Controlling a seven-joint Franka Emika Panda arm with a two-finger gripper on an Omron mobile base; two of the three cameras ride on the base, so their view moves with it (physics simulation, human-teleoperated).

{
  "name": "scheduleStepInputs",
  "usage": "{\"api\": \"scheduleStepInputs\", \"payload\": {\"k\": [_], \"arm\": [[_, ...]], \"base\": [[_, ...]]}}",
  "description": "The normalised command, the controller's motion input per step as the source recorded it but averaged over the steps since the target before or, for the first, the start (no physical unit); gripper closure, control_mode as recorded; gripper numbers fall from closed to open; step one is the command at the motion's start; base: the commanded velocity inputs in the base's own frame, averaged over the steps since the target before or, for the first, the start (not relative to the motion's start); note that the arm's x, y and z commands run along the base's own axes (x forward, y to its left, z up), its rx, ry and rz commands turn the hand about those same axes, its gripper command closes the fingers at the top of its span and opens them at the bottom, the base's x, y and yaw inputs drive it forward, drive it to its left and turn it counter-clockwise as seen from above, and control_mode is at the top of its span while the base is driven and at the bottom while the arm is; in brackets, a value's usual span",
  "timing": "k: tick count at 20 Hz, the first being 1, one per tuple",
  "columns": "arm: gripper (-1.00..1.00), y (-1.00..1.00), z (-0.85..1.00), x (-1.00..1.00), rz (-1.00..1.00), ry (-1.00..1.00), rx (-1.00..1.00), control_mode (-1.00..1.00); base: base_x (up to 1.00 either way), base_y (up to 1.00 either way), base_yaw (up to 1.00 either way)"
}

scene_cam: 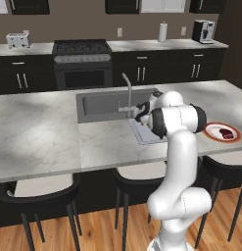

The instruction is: Create a steak meal by picking up the steak and asparagus from the tray and placing them on the plate. Leave the corn on the tray.

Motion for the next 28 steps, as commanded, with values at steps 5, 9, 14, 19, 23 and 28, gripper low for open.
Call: {"api": "scheduleStepInputs", "payload": {"k": [5, 9, 14, 19, 23, 28], "arm": [[-1.00, 0.00, -0.21, 0.50, -0.02, 0.03, 0.00, -1.00], [-1.00, 0.00, -0.26, 0.45, -0.04, 0.04, 0.00, -1.00], [-1.00, -0.06, -0.31, 0.32, -0.04, 0.03, 0.00, -1.00], [1.00, -0.13, -0.41, -0.19, -0.01, -0.01, 0.00, -1.00], [1.00, -0.05, -0.45, -0.63, -0.01, -0.06, 0.00, -1.00], [1.00, 0.00, -0.10, -0.56, 0.00, -0.03, 0.00, -1.00]], "base": [[0.00, 0.00, 0.00], [0.00, 0.00, 0.00], [0.00, 0.00, 0.00], [0.00, 0.00, 0.00], [0.00, 0.00, 0.00], [0.00, 0.00, 0.00]]}}
